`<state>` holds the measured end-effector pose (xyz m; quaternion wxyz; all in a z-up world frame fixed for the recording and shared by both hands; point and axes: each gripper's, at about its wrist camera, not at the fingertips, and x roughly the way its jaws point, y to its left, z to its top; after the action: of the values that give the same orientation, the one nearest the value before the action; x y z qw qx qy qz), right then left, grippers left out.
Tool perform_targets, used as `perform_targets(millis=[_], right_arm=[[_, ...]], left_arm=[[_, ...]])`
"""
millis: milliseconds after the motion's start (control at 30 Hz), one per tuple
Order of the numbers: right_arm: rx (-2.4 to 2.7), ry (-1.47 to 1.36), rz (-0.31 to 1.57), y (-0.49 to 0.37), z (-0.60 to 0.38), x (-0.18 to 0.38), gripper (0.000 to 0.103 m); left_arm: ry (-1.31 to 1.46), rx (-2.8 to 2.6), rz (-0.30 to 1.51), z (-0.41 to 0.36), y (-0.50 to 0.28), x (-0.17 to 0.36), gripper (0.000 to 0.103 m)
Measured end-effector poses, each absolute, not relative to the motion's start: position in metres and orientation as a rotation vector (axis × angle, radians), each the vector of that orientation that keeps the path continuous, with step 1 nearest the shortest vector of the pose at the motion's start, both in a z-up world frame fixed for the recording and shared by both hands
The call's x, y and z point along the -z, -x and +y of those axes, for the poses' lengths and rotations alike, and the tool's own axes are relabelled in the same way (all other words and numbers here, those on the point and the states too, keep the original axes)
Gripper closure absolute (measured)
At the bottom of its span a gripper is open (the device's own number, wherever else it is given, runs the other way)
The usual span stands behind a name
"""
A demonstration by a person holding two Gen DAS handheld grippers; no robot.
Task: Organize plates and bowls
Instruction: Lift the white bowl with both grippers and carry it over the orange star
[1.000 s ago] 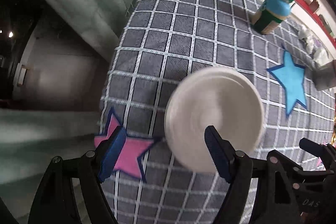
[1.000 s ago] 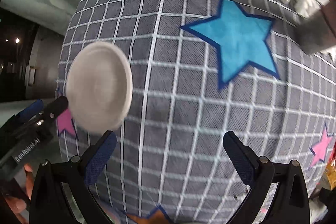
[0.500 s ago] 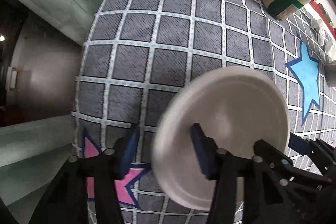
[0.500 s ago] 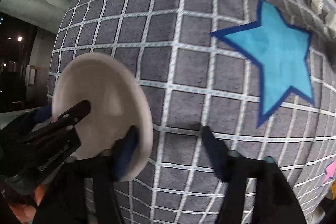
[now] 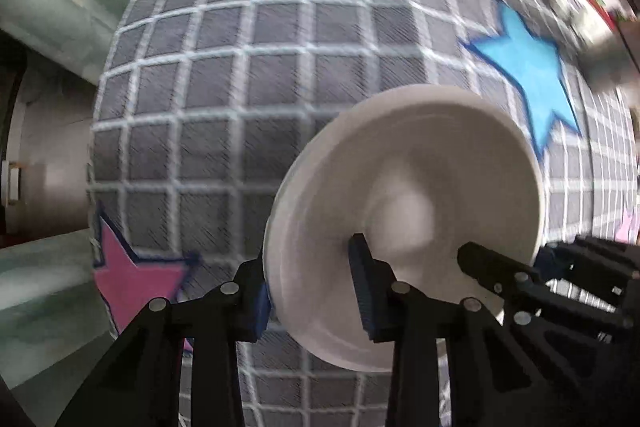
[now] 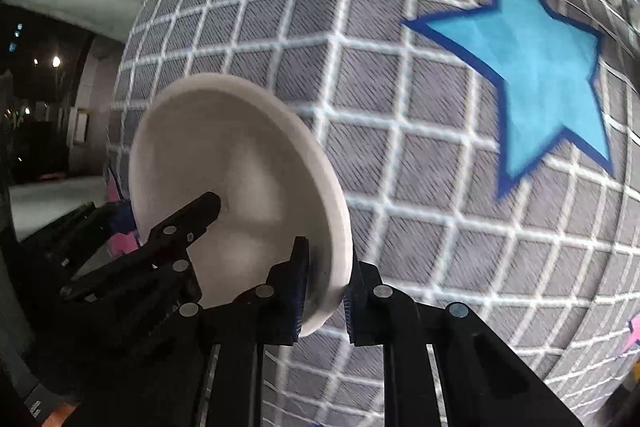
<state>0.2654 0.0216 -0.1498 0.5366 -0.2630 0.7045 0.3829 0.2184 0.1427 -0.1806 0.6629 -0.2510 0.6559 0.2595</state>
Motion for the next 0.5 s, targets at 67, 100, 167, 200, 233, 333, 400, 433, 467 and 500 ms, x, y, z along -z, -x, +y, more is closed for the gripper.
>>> perform_targets(millis=[67,100,167,200,233,333,400,433,467,500], right_arm=[[-0.898,0.636,1.689,-0.264,0.005,0.150,0.084],[-0.891,0.636,1.699,-0.263,-0.005,0.150,0.084],[-0.877,0.635,1.720,-0.259,-0.022,0.152,0.084],[-0.868,0.631,1.731,-0.257,-0.030,0.153,0.084],[-0.857,0.624,1.740,-0.256,-0.037,0.154,0.084],[-0.819,0.612,1.765,-0.252,-0.053,0.154,0.084],[-0.813,0.606,1.769,-0.250,-0.060,0.151,0.084],[-0.813,0.605,1.768,-0.250,-0.066,0.148,0.084],[-0.812,0.606,1.762,-0.248,-0.069,0.144,0.084],[-0.813,0.608,1.754,-0.245,-0.072,0.139,0.084]], left_arm=[[0.546,-0.553,1.493,0.123,-0.221,0.182,0.065],[0.533,-0.541,1.499,0.113,-0.223,0.182,0.065],[0.531,-0.525,1.504,0.098,-0.223,0.183,0.065],[0.532,-0.519,1.507,0.091,-0.224,0.183,0.065],[0.529,-0.507,1.513,0.081,-0.224,0.184,0.065],[0.536,-0.482,1.527,0.062,-0.226,0.185,0.065],[0.544,-0.475,1.524,0.050,-0.224,0.182,0.065],[0.548,-0.473,1.519,0.042,-0.223,0.179,0.065],[0.550,-0.470,1.515,0.031,-0.222,0.175,0.065],[0.547,-0.468,1.509,0.022,-0.221,0.170,0.065]])
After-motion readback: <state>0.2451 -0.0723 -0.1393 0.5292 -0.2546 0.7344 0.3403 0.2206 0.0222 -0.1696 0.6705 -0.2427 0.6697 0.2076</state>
